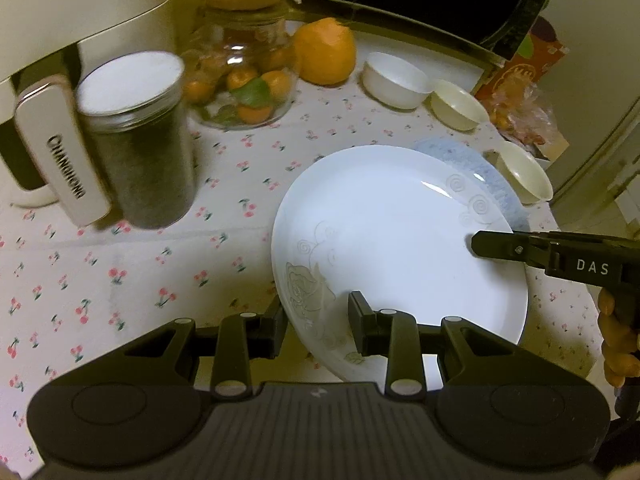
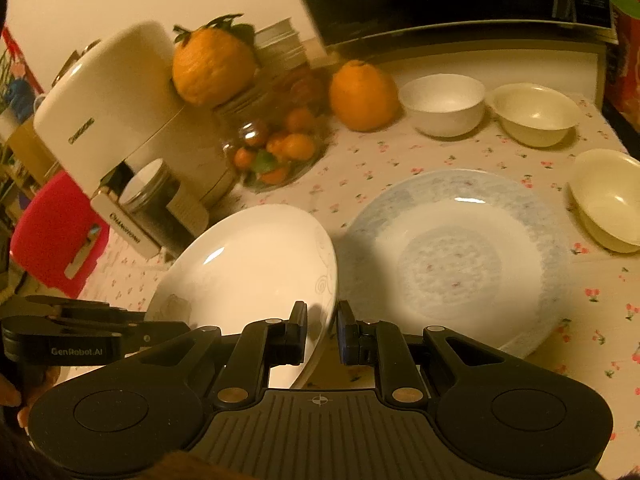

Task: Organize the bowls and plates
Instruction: 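Carry both held white plates over the blue-patterned plate stack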

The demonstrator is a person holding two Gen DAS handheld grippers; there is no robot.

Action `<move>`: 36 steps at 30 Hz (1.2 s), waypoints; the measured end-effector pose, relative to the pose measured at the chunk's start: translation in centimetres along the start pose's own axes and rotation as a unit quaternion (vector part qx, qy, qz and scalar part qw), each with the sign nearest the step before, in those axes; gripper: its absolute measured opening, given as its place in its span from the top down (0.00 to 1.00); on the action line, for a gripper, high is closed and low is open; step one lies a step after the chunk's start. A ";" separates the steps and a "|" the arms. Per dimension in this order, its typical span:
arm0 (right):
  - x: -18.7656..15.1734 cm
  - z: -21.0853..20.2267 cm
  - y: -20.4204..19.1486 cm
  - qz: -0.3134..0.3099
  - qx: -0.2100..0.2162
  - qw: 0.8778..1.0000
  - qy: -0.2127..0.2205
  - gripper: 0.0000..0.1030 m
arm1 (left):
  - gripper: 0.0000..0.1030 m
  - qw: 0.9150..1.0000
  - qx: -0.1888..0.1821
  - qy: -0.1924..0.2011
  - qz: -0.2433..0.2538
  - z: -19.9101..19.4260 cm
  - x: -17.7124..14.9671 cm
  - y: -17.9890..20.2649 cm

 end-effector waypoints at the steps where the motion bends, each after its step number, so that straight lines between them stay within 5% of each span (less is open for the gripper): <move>1: 0.0 -0.2 0.3 0.002 -0.001 1.000 0.001 0.85 | 0.71 1.000 -0.001 0.000 0.001 0.1 0.1 0.3; 36: -0.9 -3.3 11.4 0.114 -0.065 0.991 0.028 0.85 | 0.73 1.000 -0.020 0.000 0.004 5.9 1.6 9.9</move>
Point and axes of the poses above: each gripper's, at about its wrist camera, not at the fingertips, and z roughly the way its jaws point, y to its right, x to its top, the point moved 1 cm from there along z, roughly the way its jaws point, and after that the axes turned 11 degrees about -z, right-handed, at the moved point
